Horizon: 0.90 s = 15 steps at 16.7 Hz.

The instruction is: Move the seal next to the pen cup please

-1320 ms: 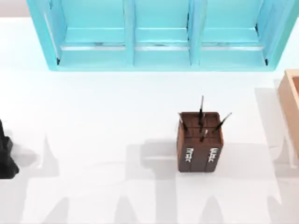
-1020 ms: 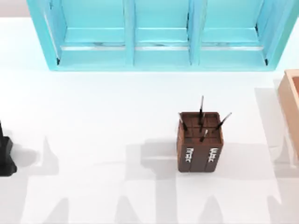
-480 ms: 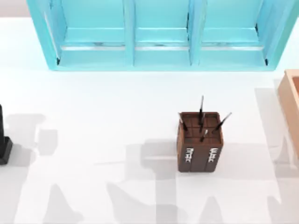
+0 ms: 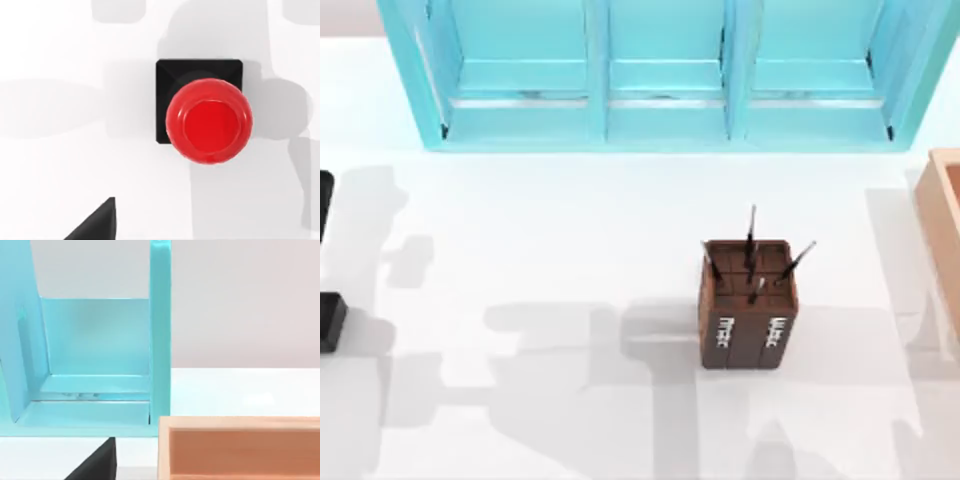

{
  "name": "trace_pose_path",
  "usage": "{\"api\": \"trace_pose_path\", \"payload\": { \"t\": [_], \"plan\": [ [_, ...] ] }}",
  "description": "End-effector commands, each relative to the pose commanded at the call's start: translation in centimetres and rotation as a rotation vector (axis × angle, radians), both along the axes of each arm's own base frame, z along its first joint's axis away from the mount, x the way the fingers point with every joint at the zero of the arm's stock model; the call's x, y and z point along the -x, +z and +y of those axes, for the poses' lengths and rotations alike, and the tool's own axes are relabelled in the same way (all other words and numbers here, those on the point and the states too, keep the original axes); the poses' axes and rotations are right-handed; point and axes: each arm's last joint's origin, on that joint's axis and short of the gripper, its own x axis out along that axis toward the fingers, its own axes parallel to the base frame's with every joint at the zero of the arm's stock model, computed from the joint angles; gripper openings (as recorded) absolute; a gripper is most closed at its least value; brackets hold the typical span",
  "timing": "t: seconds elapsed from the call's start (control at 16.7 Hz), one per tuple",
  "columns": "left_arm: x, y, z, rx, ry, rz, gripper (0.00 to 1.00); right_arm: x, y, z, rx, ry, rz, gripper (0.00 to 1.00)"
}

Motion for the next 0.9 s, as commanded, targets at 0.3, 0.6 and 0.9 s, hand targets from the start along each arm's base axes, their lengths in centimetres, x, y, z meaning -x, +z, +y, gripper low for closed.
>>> {"api": "trace_pose_path", "payload": {
  "t": [0.3, 0.6, 0.9],
  "plan": [
    [-4.1, -1.0, 1.1, 0.018, -0.002, 0.185, 1.0, 0.0, 0.0, 0.0, 0.0, 0.0, 0.0, 1.0],
    [-4.5, -1.0, 1.2, 0.019, -0.002, 0.201, 1.0, 0.0, 0.0, 0.0, 0.0, 0.0, 0.0, 1.0],
    [-4.6, -3.1, 1.1, 0.02, -0.002, 0.205, 1.0, 0.0, 0.0, 0.0, 0.0, 0.0, 0.0, 1.0]
  ]
}}
